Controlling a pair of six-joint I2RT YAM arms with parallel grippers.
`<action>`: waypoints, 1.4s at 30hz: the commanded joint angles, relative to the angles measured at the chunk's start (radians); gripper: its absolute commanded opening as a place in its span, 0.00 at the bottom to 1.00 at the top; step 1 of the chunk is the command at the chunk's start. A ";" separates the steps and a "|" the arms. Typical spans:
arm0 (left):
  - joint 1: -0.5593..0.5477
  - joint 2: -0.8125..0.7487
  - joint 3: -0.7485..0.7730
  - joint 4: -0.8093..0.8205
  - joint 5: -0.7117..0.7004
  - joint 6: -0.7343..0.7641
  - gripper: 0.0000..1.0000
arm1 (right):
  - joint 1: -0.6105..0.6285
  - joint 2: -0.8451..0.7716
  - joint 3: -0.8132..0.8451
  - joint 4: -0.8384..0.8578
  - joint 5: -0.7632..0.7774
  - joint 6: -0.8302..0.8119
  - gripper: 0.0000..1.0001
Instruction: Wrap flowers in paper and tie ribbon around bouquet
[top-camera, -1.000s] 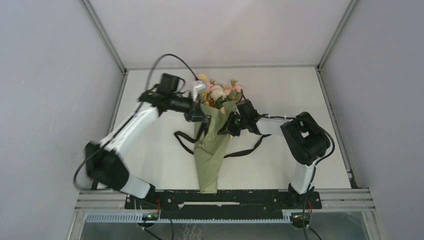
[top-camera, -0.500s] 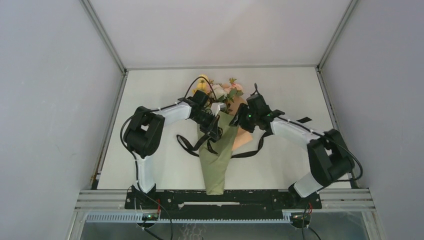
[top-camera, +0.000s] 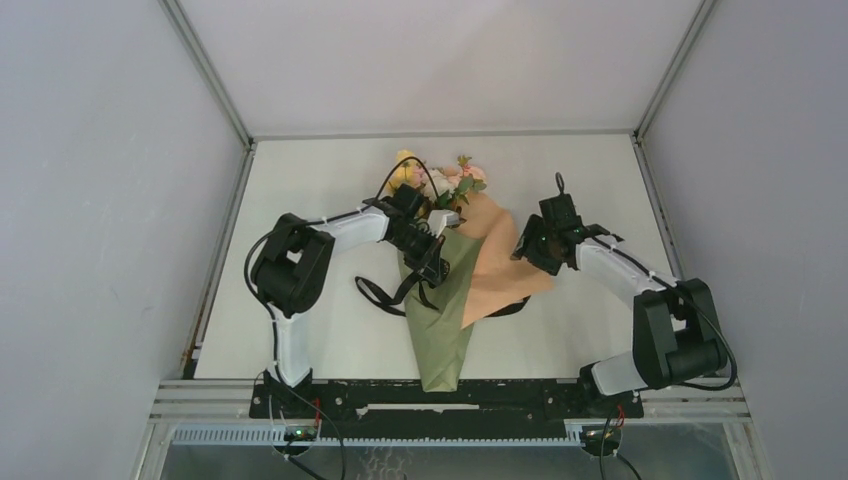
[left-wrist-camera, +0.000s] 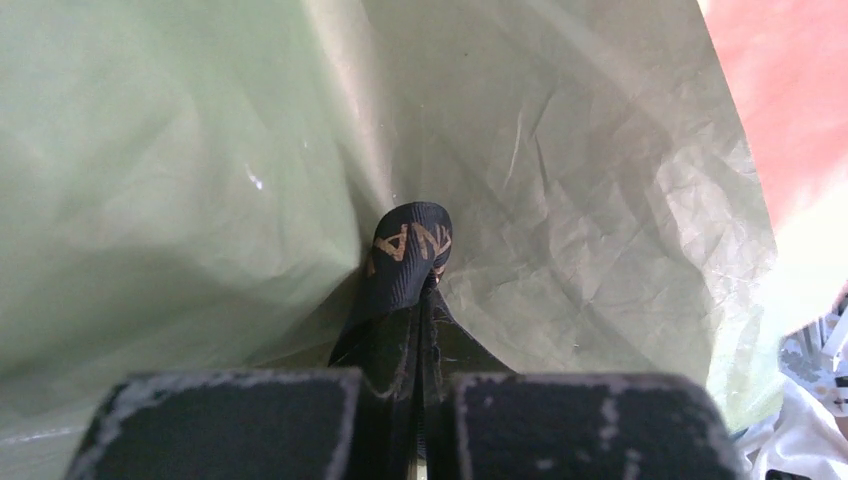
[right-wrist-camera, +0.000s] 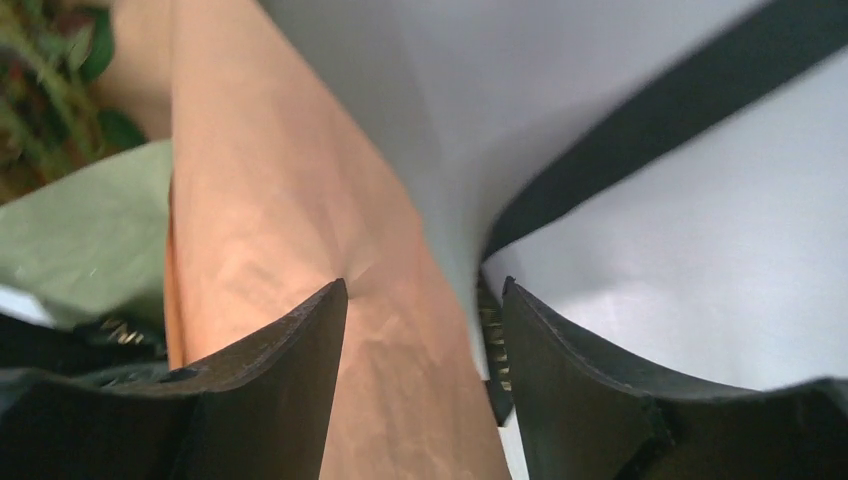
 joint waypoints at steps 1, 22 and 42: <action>-0.013 -0.054 0.058 -0.034 0.009 0.030 0.00 | 0.057 0.049 -0.004 0.242 -0.301 -0.046 0.65; 0.033 -0.391 -0.164 -0.028 -0.106 0.097 0.27 | 0.221 0.375 0.019 0.828 -0.640 0.187 0.23; 0.076 -0.497 -0.284 0.062 -0.064 0.080 0.39 | 0.271 0.523 0.134 0.861 -0.548 0.338 0.46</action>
